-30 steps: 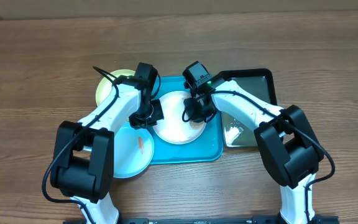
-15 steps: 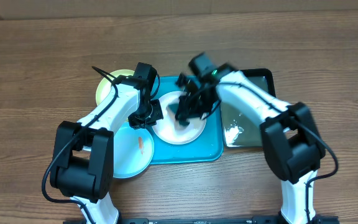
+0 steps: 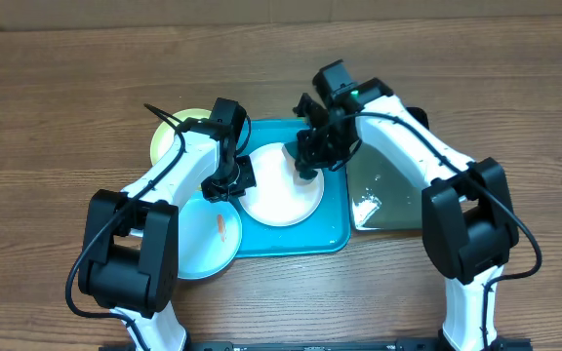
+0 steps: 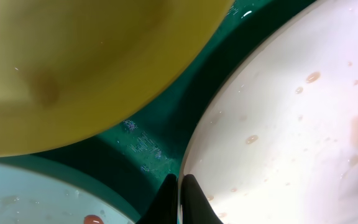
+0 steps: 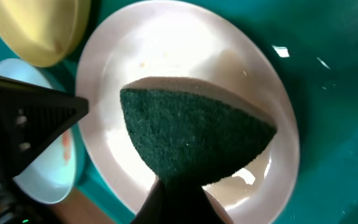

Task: Clean dirty plates on tray and stack at the side
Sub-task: 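Scrub the white plate surface with the sponge in right gripper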

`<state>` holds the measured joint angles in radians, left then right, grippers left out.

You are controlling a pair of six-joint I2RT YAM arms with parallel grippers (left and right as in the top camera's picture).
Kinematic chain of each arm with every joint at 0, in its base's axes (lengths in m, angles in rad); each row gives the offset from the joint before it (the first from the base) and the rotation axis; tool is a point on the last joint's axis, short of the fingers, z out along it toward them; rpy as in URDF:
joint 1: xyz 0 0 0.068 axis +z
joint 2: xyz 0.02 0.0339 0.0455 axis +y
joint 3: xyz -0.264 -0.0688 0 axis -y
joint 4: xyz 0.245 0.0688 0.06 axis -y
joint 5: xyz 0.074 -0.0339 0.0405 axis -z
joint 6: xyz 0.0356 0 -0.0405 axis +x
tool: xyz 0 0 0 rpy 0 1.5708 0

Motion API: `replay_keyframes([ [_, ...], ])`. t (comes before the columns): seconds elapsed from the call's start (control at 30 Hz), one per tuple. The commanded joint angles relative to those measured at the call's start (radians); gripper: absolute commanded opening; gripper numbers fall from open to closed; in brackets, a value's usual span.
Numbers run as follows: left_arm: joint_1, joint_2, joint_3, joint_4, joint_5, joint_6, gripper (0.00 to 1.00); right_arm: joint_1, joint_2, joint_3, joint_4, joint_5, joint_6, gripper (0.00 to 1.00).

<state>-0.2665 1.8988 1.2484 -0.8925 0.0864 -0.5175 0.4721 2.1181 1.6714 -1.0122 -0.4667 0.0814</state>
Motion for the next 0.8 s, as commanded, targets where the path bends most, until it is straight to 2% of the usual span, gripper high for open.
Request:
replay_keyframes([
  [0.0, -0.002, 0.005, 0.017, 0.003, 0.011, 0.013, 0.04, 0.039, -0.019, -0.056, 0.034, 0.056, -0.003, 0.05],
  [0.3, -0.002, 0.005, 0.017, 0.003, 0.011, 0.013, 0.04, 0.084, -0.018, -0.203, 0.177, 0.114, 0.061, 0.05],
  [0.4, -0.002, 0.005, 0.017, 0.003, 0.011, 0.013, 0.04, 0.094, -0.018, -0.220, 0.194, 0.018, 0.075, 0.05],
  [0.47, -0.002, 0.005, 0.017, 0.003, 0.011, 0.013, 0.04, 0.095, -0.018, -0.216, 0.200, -0.122, 0.035, 0.05],
  [0.57, -0.002, 0.005, 0.017, -0.003, 0.011, 0.013, 0.04, 0.079, -0.026, -0.167, 0.157, -0.260, -0.064, 0.04],
  [0.77, -0.002, 0.005, 0.017, -0.013, 0.011, 0.020, 0.04, -0.039, -0.085, -0.016, -0.011, -0.260, -0.085, 0.04],
])
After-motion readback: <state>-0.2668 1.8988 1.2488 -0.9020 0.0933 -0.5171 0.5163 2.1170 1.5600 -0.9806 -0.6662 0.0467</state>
